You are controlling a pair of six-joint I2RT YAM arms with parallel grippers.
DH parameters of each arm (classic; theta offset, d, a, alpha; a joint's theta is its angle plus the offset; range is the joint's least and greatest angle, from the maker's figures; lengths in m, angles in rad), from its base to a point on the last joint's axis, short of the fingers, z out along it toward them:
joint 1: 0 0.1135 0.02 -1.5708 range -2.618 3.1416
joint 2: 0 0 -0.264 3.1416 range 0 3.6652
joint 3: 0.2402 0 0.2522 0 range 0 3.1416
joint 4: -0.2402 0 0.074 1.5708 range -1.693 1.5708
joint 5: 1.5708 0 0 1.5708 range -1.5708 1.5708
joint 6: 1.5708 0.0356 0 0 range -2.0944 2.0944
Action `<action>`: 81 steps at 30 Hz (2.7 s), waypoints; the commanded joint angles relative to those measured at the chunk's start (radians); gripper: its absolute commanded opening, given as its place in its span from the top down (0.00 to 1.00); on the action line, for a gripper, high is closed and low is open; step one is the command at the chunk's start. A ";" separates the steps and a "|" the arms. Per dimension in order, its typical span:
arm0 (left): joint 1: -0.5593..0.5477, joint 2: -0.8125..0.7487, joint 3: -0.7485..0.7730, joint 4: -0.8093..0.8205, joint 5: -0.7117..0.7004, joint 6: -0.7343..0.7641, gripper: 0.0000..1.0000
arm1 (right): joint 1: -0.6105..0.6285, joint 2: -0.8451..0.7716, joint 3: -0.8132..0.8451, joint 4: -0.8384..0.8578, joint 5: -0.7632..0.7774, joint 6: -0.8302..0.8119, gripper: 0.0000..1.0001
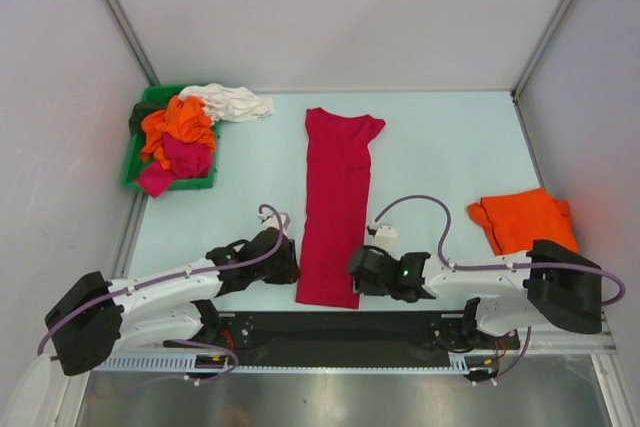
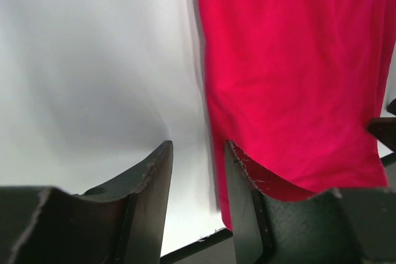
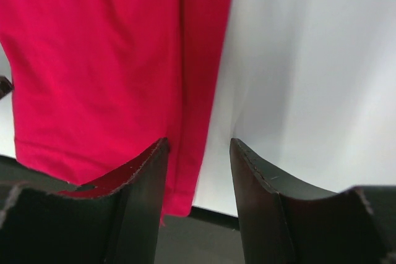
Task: Fold and stack the t-shirts
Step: Grab the bottom of the folded rectangular tshirt with both arms
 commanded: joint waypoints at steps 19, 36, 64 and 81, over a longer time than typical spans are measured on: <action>-0.161 -0.021 0.003 -0.090 -0.080 -0.193 0.68 | 0.205 0.053 -0.010 -0.063 0.117 0.309 0.52; -0.234 -0.037 0.097 -0.285 -0.145 -0.242 0.64 | 0.214 0.073 0.026 -0.194 0.157 0.361 0.52; -0.289 -0.028 0.110 -0.261 -0.174 -0.268 0.57 | 0.234 0.153 0.037 -0.183 0.111 0.361 0.54; -0.312 0.007 0.153 -0.291 -0.198 -0.275 0.59 | 0.239 0.168 0.036 -0.174 0.105 0.361 0.54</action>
